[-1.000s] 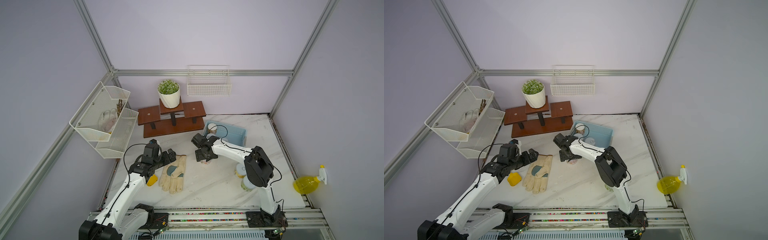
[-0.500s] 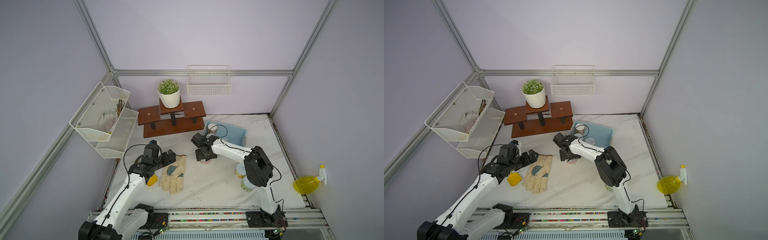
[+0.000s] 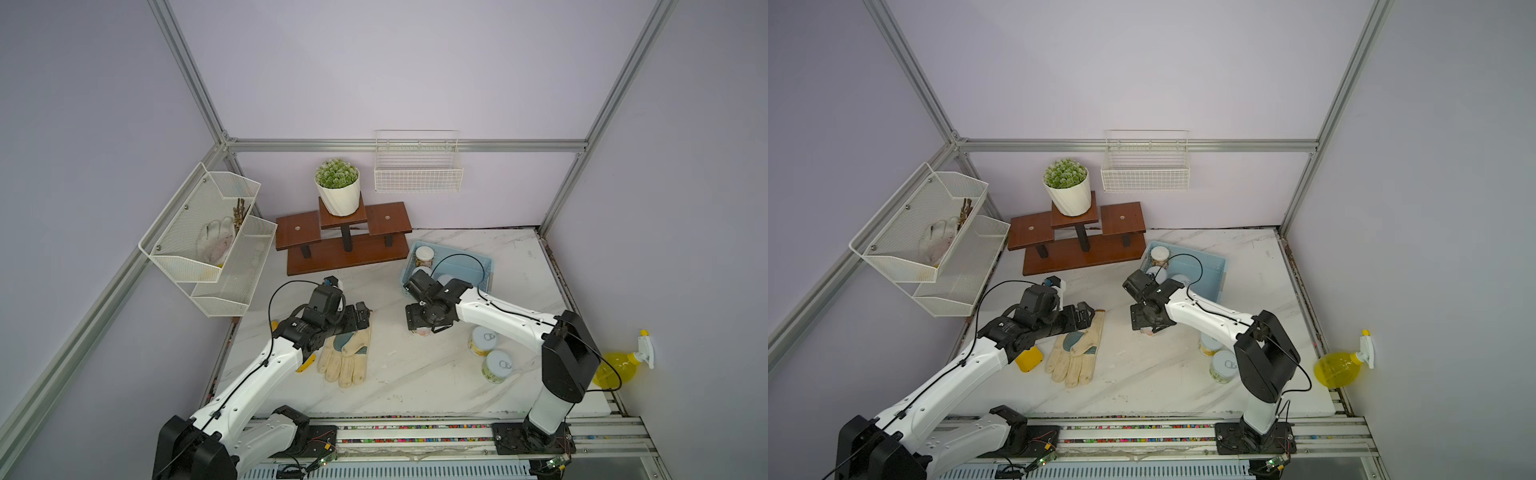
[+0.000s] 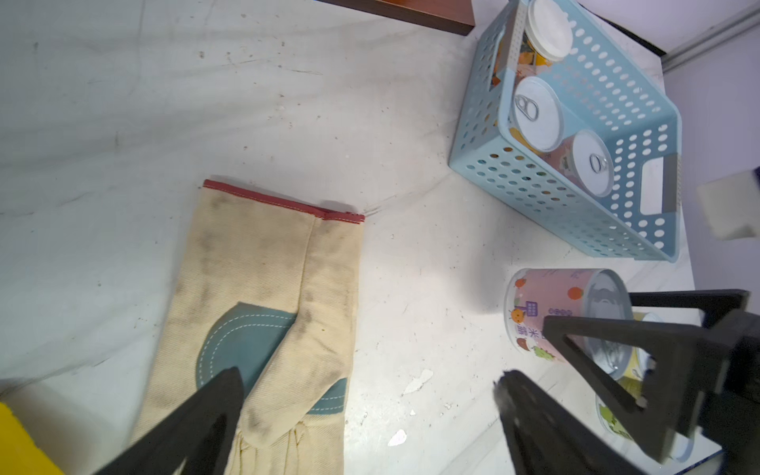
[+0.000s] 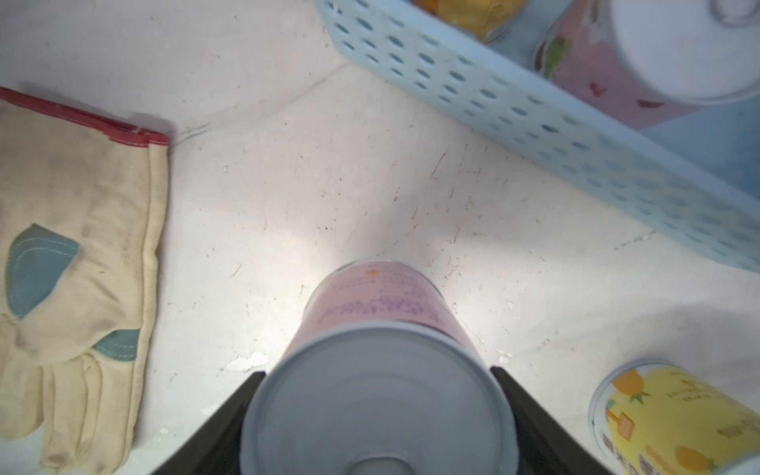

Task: Put the canned food in the basket
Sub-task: Place the canned food in the basket.

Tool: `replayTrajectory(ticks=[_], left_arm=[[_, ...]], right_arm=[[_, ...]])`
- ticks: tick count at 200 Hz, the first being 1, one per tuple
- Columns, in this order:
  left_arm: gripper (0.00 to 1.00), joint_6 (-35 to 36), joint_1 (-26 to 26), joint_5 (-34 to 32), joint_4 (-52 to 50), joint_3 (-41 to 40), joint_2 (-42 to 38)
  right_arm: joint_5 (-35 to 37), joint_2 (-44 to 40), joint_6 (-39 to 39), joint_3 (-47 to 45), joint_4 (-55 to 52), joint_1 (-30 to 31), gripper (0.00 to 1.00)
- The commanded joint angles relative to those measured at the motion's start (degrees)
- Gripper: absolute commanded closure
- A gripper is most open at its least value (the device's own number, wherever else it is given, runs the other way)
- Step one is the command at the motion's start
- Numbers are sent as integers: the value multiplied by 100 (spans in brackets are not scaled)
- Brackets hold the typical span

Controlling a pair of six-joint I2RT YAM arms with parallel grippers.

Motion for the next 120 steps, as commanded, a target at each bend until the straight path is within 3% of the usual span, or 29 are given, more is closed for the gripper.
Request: replayTrajectory(ticks=[1, 53, 86, 120], left_arm=[[0, 207, -367, -433, 90, 305, 194], [0, 191, -1189, -641, 631, 473, 586], [0, 77, -1723, -907, 954, 507, 782], [0, -227, -1925, -819, 1589, 192, 756]], right_arm=[[241, -578, 157, -340, 372, -53, 100], [887, -1406, -158, -453, 438, -446, 100], [821, -1213, -515, 113, 402, -1075, 100], [936, -506, -771, 894, 404, -1559, 100]])
